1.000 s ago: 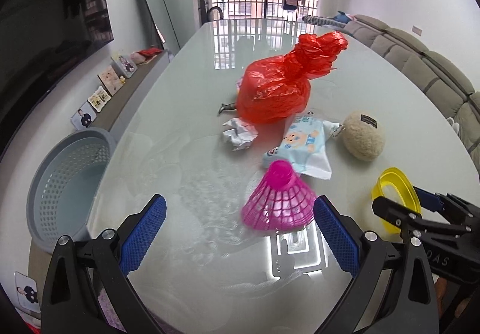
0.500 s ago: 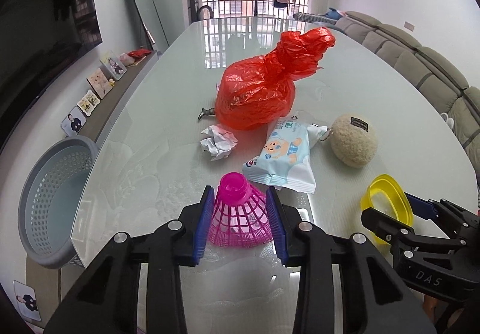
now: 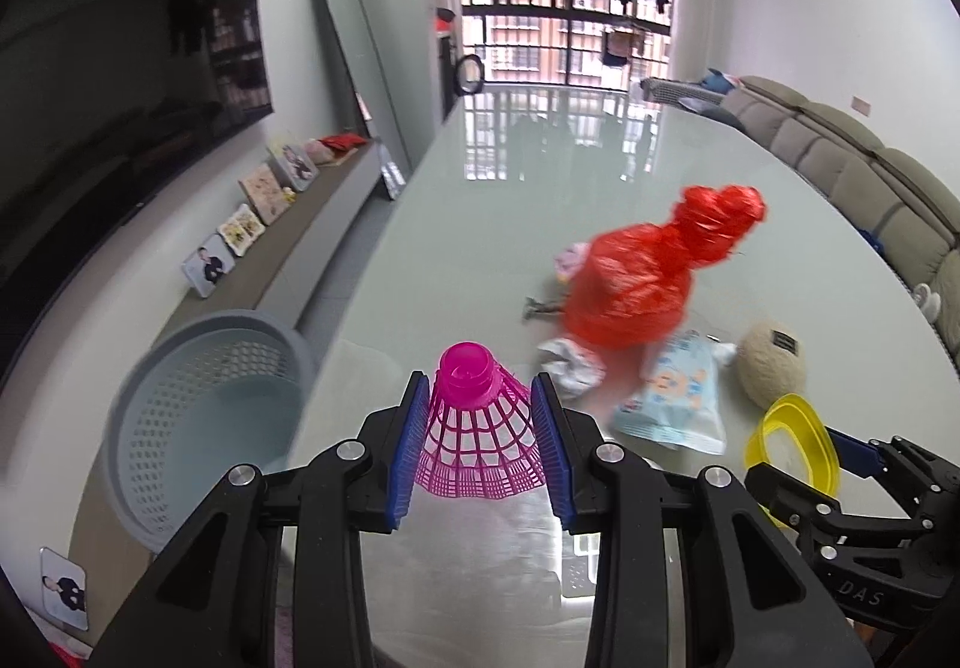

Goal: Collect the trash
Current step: 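Carry both items over the grey basket and open both tools to drop them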

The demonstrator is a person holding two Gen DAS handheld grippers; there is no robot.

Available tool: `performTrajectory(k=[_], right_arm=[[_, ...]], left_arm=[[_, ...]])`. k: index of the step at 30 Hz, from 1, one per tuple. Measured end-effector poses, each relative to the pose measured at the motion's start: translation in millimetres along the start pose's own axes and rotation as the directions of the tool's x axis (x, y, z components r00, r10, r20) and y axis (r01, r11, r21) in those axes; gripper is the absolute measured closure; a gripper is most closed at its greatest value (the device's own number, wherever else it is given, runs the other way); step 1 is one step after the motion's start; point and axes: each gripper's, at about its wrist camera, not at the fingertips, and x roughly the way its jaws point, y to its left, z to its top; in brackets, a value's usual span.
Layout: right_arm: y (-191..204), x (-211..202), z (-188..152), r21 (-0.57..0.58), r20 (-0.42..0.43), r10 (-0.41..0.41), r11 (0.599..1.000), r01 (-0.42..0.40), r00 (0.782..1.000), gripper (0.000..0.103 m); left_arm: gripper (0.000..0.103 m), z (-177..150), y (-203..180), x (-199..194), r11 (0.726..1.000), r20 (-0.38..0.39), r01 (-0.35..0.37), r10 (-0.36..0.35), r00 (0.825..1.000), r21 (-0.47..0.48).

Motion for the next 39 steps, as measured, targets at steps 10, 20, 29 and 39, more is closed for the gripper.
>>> performTrajectory(k=[10, 20, 29, 39], right_arm=[[100.1, 41.0, 23.8, -0.14, -0.063, 0.118, 0.982, -0.126, 0.991, 0.034], [197.6, 95.8, 54.2, -0.252, -0.146, 0.177, 0.945, -0.21, 0.973, 0.034], [258.8, 147.8, 70.3, -0.336, -0.182, 0.153, 0.919, -0.208, 0.971, 0.034], [277.5, 191.4, 71.3, -0.339, -0.243, 0.154, 0.912, -0.233, 0.958, 0.034]], left_arm=[[0.068, -20.5, 90.7, 18.7, 0.978, -0.056, -0.192, 0.188, 0.981, -0.085], [0.068, -44.2, 191.5, 44.8, 0.93, -0.149, -0.308, 0.282, 0.948, -0.199], [0.067, -59.0, 246.4, 59.9, 0.899, -0.207, -0.353, 0.305, 0.93, -0.261], [0.067, -61.9, 260.1, 79.3, 0.899, -0.23, -0.341, 0.283, 0.931, -0.274]])
